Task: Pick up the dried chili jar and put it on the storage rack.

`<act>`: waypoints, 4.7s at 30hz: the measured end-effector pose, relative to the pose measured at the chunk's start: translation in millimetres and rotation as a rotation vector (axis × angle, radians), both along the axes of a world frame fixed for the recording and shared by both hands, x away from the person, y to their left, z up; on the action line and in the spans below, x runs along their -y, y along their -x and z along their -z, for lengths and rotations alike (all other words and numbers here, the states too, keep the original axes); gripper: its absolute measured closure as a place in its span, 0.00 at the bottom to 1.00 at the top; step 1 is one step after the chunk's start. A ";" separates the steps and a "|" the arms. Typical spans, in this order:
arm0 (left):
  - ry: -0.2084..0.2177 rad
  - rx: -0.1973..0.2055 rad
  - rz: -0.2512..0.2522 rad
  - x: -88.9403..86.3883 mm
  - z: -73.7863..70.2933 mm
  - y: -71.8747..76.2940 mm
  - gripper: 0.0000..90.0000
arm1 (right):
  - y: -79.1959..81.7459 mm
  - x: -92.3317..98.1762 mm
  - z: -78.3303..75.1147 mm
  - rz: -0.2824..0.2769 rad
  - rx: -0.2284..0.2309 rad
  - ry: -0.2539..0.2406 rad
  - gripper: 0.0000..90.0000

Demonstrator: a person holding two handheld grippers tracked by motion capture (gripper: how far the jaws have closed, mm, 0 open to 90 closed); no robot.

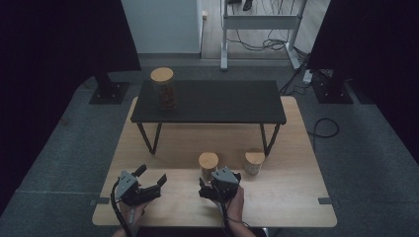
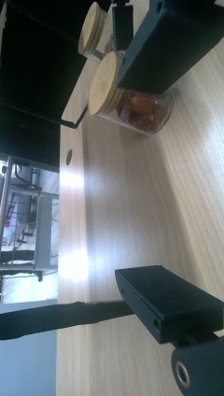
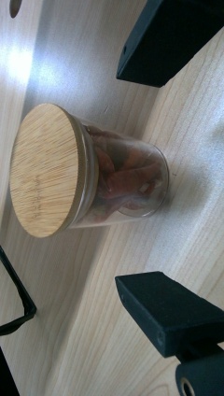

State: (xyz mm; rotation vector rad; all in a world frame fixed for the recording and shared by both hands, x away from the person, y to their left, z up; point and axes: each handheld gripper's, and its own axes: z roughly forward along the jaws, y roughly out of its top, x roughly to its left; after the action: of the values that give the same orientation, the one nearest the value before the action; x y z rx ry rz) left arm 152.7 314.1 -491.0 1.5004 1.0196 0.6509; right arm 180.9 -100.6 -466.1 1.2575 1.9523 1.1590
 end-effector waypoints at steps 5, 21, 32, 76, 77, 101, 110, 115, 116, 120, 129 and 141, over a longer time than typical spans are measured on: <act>0.003 -0.004 0.001 -0.2 0.3 -0.5 0.09 | -6.0 -2.4 2.6 0.004 -0.006 0.003 0.03; -0.004 -0.016 0.013 0.2 0.9 -2.3 0.09 | -21.3 -10.3 4.5 0.020 -0.021 0.024 0.05; -0.009 -0.019 0.019 0.9 0.8 -2.7 0.09 | -29.0 -14.0 3.9 0.010 -0.021 0.023 0.08; -0.027 -0.039 0.028 2.6 0.3 -5.5 0.09 | -45.3 -21.9 9.3 0.021 -0.008 0.027 0.28; -0.028 -0.040 0.028 2.5 0.3 -5.6 0.09 | -45.0 -22.2 9.6 0.022 -0.007 0.027 0.28; -0.033 -0.042 0.029 3.2 0.9 -6.2 0.09 | -39.5 -16.4 14.0 0.015 0.047 0.003 0.29; -0.034 -0.043 0.028 3.7 0.9 -6.1 0.09 | -35.1 -10.0 14.2 0.019 0.069 -0.027 0.29; -0.036 -0.043 0.028 4.1 1.0 -6.2 0.09 | -30.9 -7.5 13.8 0.018 0.091 -0.035 0.29; -0.036 -0.043 0.028 4.1 1.0 -6.1 0.09 | -30.2 -6.9 13.8 0.016 0.095 -0.034 0.29; -0.036 -0.045 0.027 4.1 0.9 -6.1 0.09 | -28.7 -4.7 13.2 0.019 0.100 -0.042 0.29; -0.037 -0.045 0.027 4.6 0.9 -6.0 0.09 | -24.4 -1.6 8.9 0.016 0.114 -0.043 0.29; -0.039 -0.044 0.026 4.9 0.9 -5.7 0.09 | -16.8 3.7 1.4 0.017 0.144 -0.055 0.29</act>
State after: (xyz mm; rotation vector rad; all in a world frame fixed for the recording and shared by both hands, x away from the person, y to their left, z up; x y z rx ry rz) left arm 158.5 309.2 -491.9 1.5655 1.0246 0.6247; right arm 197.7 -104.3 -467.5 1.1814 1.8136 1.2661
